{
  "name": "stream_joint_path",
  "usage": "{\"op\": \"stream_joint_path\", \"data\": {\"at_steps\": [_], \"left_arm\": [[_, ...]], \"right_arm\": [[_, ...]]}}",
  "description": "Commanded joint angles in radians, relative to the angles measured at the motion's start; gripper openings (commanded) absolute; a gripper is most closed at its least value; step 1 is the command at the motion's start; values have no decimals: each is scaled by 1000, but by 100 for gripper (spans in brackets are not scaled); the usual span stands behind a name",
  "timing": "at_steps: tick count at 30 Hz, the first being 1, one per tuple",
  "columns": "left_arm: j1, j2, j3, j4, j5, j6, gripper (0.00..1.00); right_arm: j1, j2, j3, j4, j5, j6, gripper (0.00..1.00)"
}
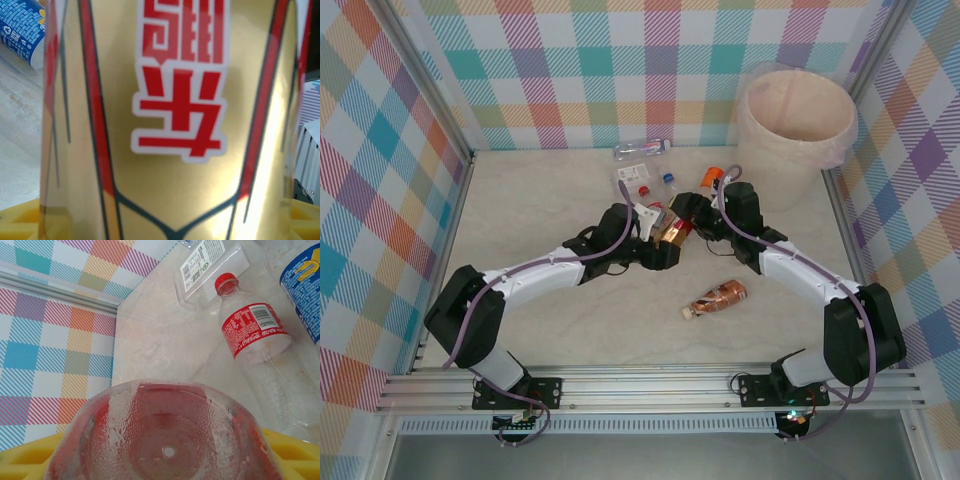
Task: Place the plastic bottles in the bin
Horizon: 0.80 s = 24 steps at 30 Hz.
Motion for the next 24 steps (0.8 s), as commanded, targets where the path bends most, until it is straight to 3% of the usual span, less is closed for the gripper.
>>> {"op": "stream_joint_path", "data": {"at_steps": [1,6,11,16,20,24], "left_arm": [[-10,8,41,51,9,-11,68],[-10,4,43,46,4,-18,74],[-8,-16,35,35,-51,-39,98],[-1,-88,-21,111,-119,-76,100],[1,-167,-75,106,-279,-88,100],[2,-244,-119,16,-563,-136,100]], "right_arm": [[2,-11,28,2,5,-31,65],[2,-16,44,-35,5,-54,62],[0,-49,71,-129,80,-120,60],[-16,-82,121,-244,172,-204,60],[-48,-106,157,-292,228,-258,59],[-98,-119,204,-332,269,-307,59]]}}
